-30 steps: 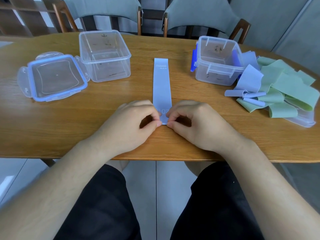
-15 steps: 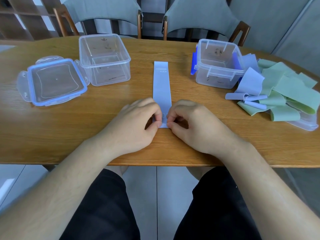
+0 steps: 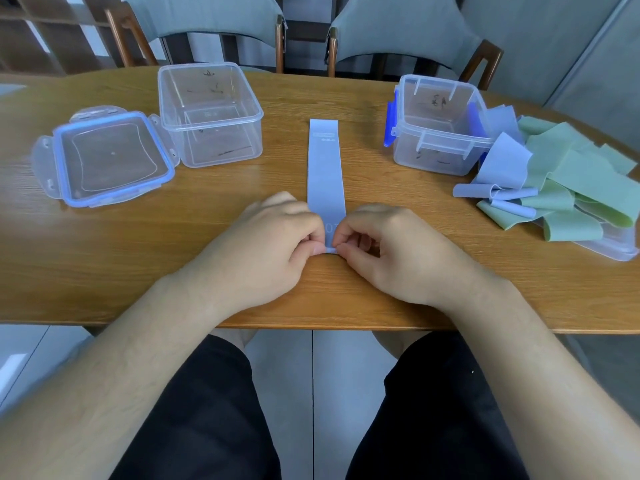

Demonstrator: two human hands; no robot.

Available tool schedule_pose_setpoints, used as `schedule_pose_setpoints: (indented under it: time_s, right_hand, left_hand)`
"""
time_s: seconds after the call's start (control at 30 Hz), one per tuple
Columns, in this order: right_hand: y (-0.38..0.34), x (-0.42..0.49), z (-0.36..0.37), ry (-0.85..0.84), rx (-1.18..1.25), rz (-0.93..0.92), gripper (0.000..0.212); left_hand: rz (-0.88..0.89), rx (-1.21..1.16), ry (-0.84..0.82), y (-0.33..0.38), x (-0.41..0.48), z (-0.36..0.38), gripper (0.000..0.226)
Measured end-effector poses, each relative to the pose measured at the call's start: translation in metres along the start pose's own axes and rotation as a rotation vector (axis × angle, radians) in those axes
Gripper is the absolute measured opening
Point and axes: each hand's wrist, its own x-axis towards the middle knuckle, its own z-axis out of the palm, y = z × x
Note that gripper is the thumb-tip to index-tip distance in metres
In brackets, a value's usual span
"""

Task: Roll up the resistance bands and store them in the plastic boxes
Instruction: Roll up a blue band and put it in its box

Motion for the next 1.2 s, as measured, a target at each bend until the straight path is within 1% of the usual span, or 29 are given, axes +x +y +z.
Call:
schedule_pose_setpoints:
  time_s: [0.1, 0.2, 0.37, 0.5, 0.63, 0.83, 0.97, 1.03, 1.2]
  right_hand:
    - [0.001, 0.005, -0.001, -0.022, 0.013, 0.016, 0.011]
    - [0.004, 0.007, 0.002, 0.016, -0.026, -0.012, 0.011]
    - [0.005, -0.002, 0.011, 0.094, -0.119, -0.056, 0.008]
    - [0.006, -0.011, 0.011, 0.142, -0.146, -0.101, 0.005]
    - [0.007, -0.012, 0.009, 0.127, -0.11, -0.091, 0.006]
    - [0.01, -0.003, 0.01, 0.074, -0.129, -0.041, 0.009]
    - [0.01, 0.0, 0.013, 0.097, -0.189, -0.074, 0.014]
    - [0.01, 0.001, 0.013, 0.118, -0.208, -0.077, 0.015]
    - [0.009, -0.006, 0.013, 0.139, -0.221, -0.101, 0.011]
  left_hand:
    - [-0.011, 0.019, -0.013, -0.001, 0.004, -0.001, 0.013]
    - [-0.001, 0.022, -0.011, -0.003, 0.005, 0.001, 0.012]
    - [0.025, -0.052, 0.062, -0.008, -0.001, 0.008, 0.012]
    - [0.044, -0.001, 0.107, -0.006, -0.008, 0.012, 0.012]
    - [0.046, -0.004, 0.097, -0.006, -0.013, 0.01, 0.011]
    - [0.034, 0.022, 0.057, -0.007, -0.007, 0.005, 0.014]
    - [0.074, 0.081, 0.056, -0.008, -0.001, 0.002, 0.012]
    - [0.093, 0.119, 0.049, -0.009, 0.0, 0.003, 0.016]
    - [0.11, 0.129, 0.055, -0.01, -0.004, 0.005, 0.02]
